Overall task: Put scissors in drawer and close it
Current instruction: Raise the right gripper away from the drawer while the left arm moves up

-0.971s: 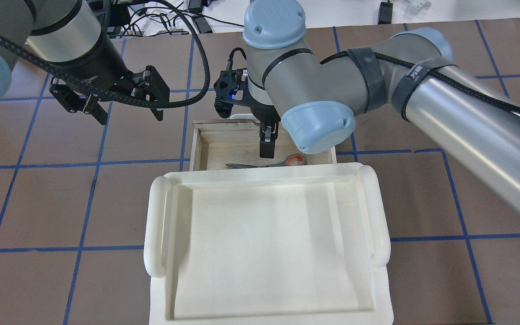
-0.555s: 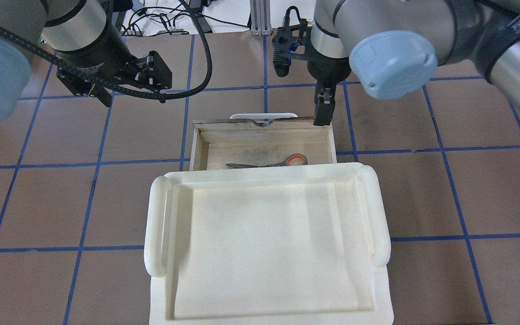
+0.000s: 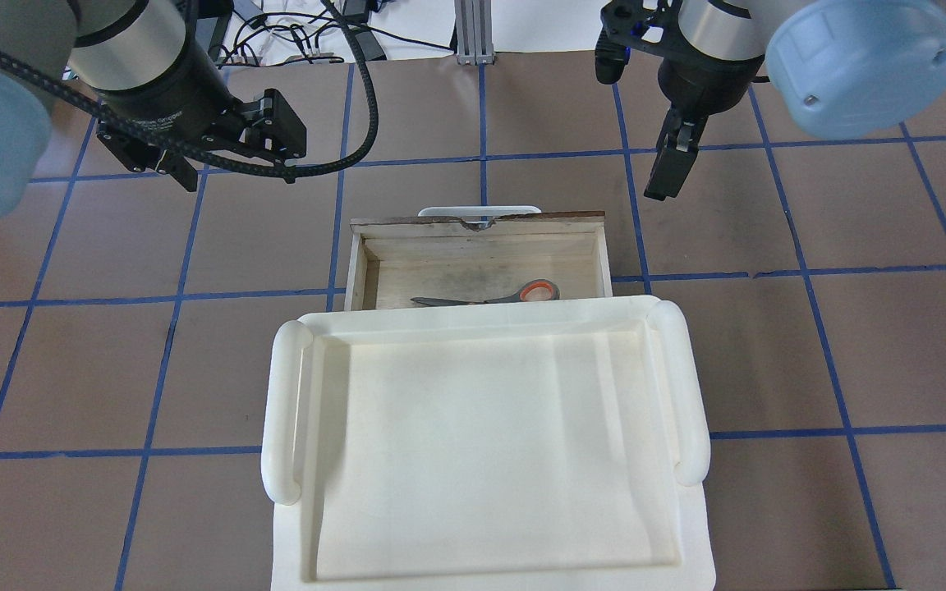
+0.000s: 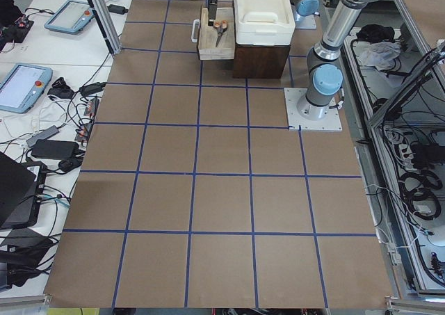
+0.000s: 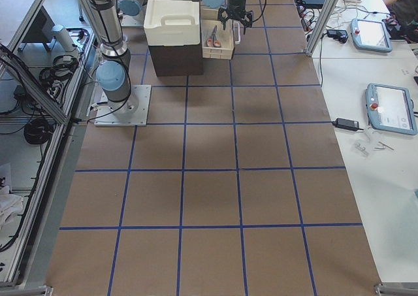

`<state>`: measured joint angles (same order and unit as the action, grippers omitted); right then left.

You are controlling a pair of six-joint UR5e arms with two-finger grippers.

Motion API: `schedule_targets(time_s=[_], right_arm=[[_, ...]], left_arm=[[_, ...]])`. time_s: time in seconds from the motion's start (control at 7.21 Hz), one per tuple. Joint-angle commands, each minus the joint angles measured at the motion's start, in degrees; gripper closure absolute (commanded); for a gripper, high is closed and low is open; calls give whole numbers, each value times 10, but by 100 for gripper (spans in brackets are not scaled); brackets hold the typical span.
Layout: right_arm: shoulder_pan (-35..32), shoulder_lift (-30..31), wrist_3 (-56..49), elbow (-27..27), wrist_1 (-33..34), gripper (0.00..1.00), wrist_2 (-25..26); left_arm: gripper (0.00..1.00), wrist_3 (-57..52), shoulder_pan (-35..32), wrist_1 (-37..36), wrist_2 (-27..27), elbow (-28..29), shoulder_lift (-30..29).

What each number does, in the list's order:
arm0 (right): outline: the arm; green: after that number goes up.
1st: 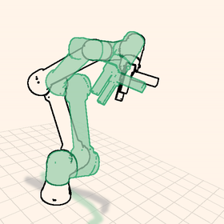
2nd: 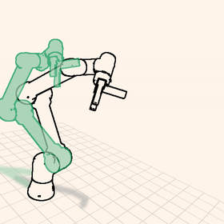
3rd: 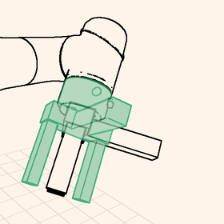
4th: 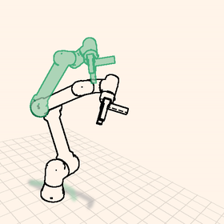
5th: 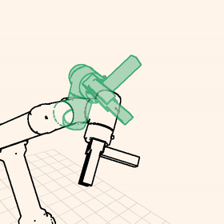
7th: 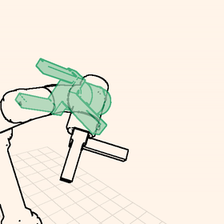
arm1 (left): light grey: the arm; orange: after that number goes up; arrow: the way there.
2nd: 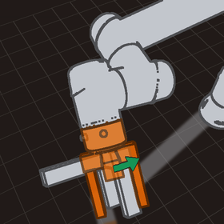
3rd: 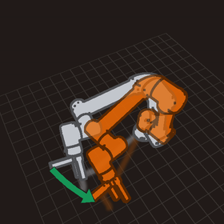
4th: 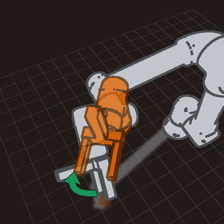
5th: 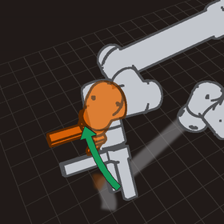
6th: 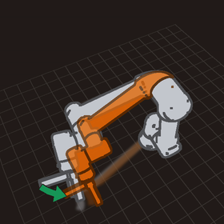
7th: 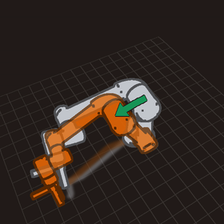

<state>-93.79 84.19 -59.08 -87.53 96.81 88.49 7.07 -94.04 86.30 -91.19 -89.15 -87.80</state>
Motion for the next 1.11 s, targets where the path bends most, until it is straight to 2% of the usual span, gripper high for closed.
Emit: schedule_targets(time_s=[0.0, 0.14, 0.42, 0.69, 0.97], right_arm=[[-1, 22, 195, 0, -2, 0, -1], [-1, 34, 344, 3, 6, 0, 0], [-1, 37, 522, 5, 7, 0, 10], [1, 42, 613, 7, 11, 0, 10], [2, 42, 615, 6, 9, 0, 11]], left_arm=[[0, 0, -5, 1, 7, -5, -10], [0, 5, -5, 7, 0, -9, -10], [0, 1, -5, -9, 0, -41, -15], [0, -2, -5, -65, 0, -41, -42], [0, -1, -8, -89, 1, -8, -75]])
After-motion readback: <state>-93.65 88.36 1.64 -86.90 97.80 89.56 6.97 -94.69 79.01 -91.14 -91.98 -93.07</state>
